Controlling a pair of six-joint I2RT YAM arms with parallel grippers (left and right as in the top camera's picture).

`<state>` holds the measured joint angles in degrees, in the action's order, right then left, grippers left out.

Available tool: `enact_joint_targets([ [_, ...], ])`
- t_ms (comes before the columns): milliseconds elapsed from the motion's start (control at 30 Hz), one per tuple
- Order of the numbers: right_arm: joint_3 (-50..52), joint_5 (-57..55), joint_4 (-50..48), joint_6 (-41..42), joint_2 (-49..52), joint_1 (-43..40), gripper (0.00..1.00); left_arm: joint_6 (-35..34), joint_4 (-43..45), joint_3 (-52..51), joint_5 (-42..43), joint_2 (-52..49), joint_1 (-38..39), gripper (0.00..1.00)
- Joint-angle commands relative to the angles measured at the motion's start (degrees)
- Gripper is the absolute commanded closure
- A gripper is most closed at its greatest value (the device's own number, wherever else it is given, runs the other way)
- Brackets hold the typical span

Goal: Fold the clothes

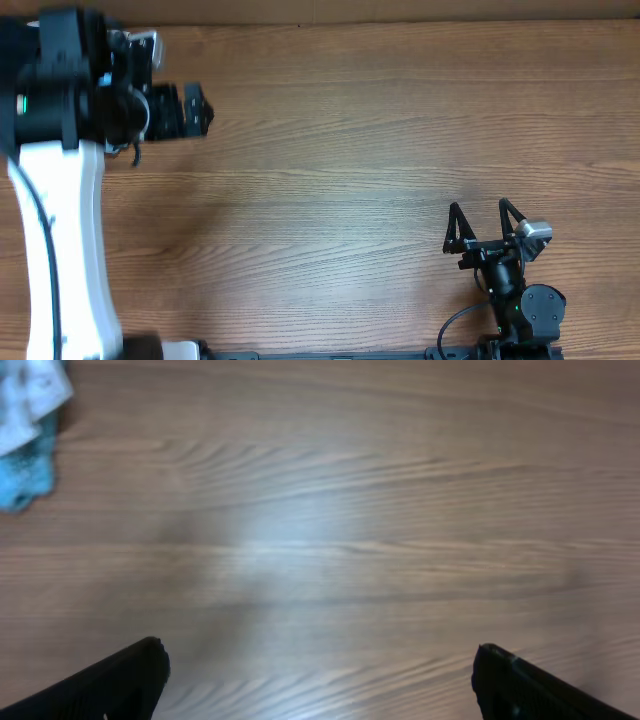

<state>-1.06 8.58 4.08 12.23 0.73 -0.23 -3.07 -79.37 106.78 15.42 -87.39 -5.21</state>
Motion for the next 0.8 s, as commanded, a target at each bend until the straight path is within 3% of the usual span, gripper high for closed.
enact_joint_targets([
  [0,0.6,0.1,-0.3,0.4,-0.6,0.5,0.00,-0.4,5.2,-10.4,-4.9,8.0,0.4,0.00],
  [533,0.6,0.1,-0.3,0.4,-0.6,0.5,0.00,-0.4,44.2,-62.9,-4.8,52.8,0.4,0.00],
  [767,0.6,0.1,-0.3,0.4,-0.6,0.5,0.00,-0.4,63.1,-83.9,1.1,68.4,0.4,0.00],
])
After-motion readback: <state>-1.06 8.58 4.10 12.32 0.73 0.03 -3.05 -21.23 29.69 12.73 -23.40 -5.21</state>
